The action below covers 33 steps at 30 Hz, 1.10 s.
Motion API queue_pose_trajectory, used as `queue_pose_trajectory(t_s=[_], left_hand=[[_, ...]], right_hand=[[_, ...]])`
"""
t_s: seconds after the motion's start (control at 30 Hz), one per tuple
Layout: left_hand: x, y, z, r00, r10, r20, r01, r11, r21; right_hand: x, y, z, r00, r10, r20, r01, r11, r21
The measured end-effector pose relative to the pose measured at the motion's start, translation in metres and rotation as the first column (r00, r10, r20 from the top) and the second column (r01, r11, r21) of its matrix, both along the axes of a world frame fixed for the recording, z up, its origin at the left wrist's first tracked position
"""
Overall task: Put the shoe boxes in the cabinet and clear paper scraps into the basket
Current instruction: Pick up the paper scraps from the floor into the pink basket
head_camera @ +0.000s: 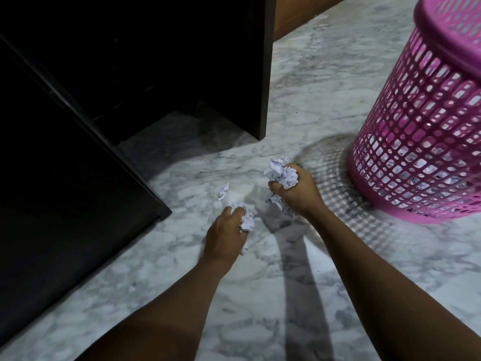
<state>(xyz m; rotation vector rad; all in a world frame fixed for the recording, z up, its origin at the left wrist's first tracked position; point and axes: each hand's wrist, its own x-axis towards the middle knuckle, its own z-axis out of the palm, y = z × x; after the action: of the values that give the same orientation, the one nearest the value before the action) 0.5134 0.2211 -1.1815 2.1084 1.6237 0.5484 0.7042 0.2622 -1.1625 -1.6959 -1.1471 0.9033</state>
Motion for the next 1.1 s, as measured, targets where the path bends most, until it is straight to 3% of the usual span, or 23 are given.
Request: queue_pose_trajectory(t_s=[0.2, 0.3, 0.47, 0.57, 0.67, 0.73, 0.83, 0.97, 1.1], left_hand=[[-0.008, 0.061, 0.007, 0.928, 0.272, 0.253, -0.277, 0.961, -0.018], [-0.004, 0.078, 0.005, 0.941, 0.29, 0.175, -0.282, 0.957, -0.067], [-0.004, 0.081, -0.011, 0.988, 0.156, 0.014, -0.154, 0.981, -0.115], [-0.002, 0.081, -0.013, 0.991, 0.12, -0.061, -0.122, 0.992, -0.039], [0.0, 0.081, -0.011, 0.988, 0.134, -0.075, -0.139, 0.989, -0.059], [0.0, 0.081, -0.01, 0.988, 0.142, -0.068, -0.146, 0.987, -0.071], [0.001, 0.082, -0.007, 0.987, 0.161, -0.025, -0.162, 0.982, -0.095], [-0.003, 0.082, 0.0, 0.971, 0.224, 0.081, -0.204, 0.957, -0.205], [-0.009, 0.09, 0.012, 0.93, 0.295, 0.22, -0.222, 0.926, -0.304]], right_hand=[[-0.003, 0.005, 0.004, 0.999, -0.013, -0.035, 0.014, 1.0, 0.024], [-0.003, 0.007, 0.002, 1.0, -0.009, -0.002, 0.009, 1.0, 0.013], [-0.004, 0.006, -0.005, 0.954, 0.211, 0.214, -0.21, 0.977, -0.029], [-0.015, 0.009, -0.014, 0.841, 0.363, 0.4, -0.363, 0.928, -0.078], [-0.02, 0.015, -0.017, 0.722, 0.405, 0.561, -0.364, 0.912, -0.19], [-0.021, 0.016, -0.016, 0.689, 0.407, 0.599, -0.379, 0.907, -0.181], [-0.019, 0.012, -0.016, 0.72, 0.39, 0.574, -0.381, 0.914, -0.142], [-0.013, 0.006, -0.015, 0.91, 0.231, 0.345, -0.206, 0.973, -0.107], [-0.001, 0.004, -0.011, 0.958, 0.119, 0.261, -0.084, 0.987, -0.139]])
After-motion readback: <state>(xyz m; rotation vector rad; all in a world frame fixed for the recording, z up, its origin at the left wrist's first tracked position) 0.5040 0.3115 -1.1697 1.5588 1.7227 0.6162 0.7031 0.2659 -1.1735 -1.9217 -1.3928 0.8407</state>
